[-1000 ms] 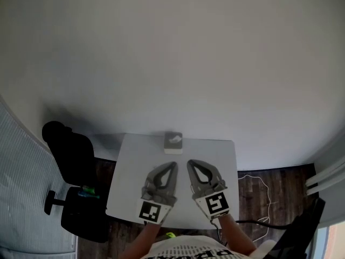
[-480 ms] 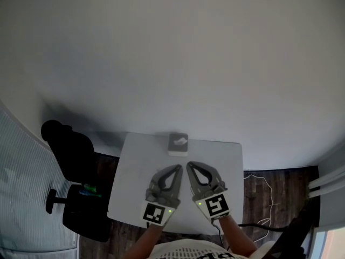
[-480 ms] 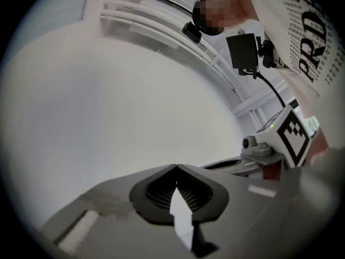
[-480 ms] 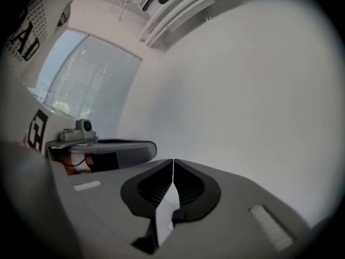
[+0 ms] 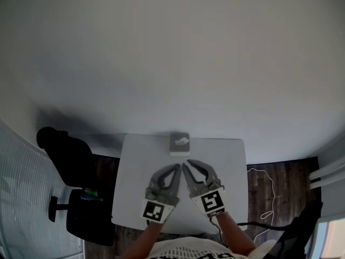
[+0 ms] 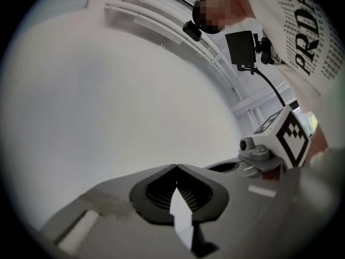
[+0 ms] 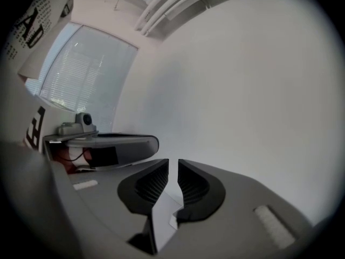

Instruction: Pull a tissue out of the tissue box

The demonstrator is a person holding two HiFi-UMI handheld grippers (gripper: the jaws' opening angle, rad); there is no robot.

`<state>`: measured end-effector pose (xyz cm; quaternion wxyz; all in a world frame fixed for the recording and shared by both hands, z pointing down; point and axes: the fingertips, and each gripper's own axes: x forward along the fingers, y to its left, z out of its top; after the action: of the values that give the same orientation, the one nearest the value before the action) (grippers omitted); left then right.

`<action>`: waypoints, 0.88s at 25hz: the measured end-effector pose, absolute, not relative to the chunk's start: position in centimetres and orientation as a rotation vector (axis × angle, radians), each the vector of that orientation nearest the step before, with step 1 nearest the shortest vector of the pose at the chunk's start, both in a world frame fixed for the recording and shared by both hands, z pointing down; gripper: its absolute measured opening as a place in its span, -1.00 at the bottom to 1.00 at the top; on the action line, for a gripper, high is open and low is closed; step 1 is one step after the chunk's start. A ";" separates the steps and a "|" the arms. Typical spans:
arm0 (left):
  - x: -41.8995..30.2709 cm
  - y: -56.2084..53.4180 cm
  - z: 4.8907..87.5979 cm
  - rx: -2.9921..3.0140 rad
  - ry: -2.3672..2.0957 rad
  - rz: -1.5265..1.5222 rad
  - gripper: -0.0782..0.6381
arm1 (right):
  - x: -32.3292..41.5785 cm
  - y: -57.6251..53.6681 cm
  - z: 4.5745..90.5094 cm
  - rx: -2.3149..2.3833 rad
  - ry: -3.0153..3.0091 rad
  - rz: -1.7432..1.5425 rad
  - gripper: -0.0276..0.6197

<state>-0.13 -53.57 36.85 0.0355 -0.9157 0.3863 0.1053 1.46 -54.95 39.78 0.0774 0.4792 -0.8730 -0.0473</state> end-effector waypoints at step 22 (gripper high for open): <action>2.4 -64.7 49.1 -2.934 1.250 0.219 -0.80 | 4.7 -66.8 52.2 1.444 -2.501 0.067 -0.63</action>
<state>2.42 -64.67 49.06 -0.0275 -0.9174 0.3910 0.0686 4.67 -66.78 52.19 0.1262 0.4958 -0.8589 0.0230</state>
